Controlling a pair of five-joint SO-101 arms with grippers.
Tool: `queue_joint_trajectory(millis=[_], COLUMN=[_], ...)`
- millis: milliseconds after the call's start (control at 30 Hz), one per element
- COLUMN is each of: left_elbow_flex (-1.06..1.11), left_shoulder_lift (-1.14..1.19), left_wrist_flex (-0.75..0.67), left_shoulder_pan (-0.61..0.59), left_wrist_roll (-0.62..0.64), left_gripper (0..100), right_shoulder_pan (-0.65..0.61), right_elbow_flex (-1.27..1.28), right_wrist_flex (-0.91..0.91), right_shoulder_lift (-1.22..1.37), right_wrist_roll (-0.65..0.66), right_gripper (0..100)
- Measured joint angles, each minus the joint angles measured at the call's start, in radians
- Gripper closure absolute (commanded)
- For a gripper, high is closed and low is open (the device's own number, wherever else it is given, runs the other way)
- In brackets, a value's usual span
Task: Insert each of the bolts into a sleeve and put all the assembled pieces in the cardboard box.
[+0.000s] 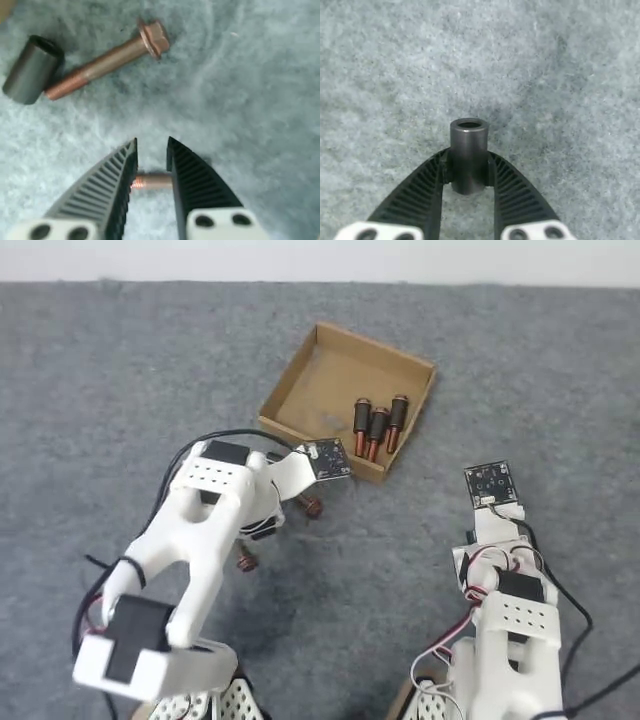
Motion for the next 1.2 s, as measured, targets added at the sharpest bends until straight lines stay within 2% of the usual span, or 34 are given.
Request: queue_joint_trajectory(millis=[167,267,367,567,633,833,967,1200], left_elbow_flex=[0.0,0.009,0.04,0.133,0.167,0.224,0.218,0.048], left_shoulder_lift=[-0.074,-0.098,-0.11,-0.11,-0.11,-0.11,-0.087,0.132], left_wrist_flex=[0.054,0.054,-0.003,-0.186,-0.224,-0.261,-0.269,-0.169], left_shoulder_pan=[0.0,0.0,-0.021,-0.157,-0.166,-0.178,-0.215,-0.253], left_wrist_roll=[0.014,0.163,0.428,1.1,1.212,1.304,1.321,1.323], left_gripper=[91,91,91,90,91,91,91,91], right_shoulder_pan=[0.0,0.0,0.0,0.0,0.0,0.0,0.0,0.0], right_elbow_flex=[0.0,0.0,0.0,0.0,0.0,0.0,0.0,0.0], right_wrist_flex=[0.0,0.0,0.0,0.0,0.0,0.0,0.0,0.0], right_shoulder_lift=[0.0,0.0,0.0,0.0,0.0,0.0,0.0,0.0], right_wrist_roll=[0.0,0.0,0.0,0.0,0.0,0.0,0.0,0.0], right_gripper=[99.1,99.1,99.1,99.1,99.1,99.1,99.1,99.1])
